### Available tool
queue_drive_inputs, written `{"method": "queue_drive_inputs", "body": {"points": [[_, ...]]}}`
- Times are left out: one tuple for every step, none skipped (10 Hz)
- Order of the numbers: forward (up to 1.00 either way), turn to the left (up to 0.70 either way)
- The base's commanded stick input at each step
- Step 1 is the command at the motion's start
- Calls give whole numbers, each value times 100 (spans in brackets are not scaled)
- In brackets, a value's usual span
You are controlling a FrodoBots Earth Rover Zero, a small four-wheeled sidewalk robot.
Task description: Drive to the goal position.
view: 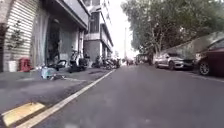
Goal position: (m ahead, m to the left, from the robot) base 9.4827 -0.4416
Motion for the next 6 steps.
{"method": "queue_drive_inputs", "body": {"points": [[70,0],[70,0],[70,0],[70,0],[70,0],[70,0]]}}
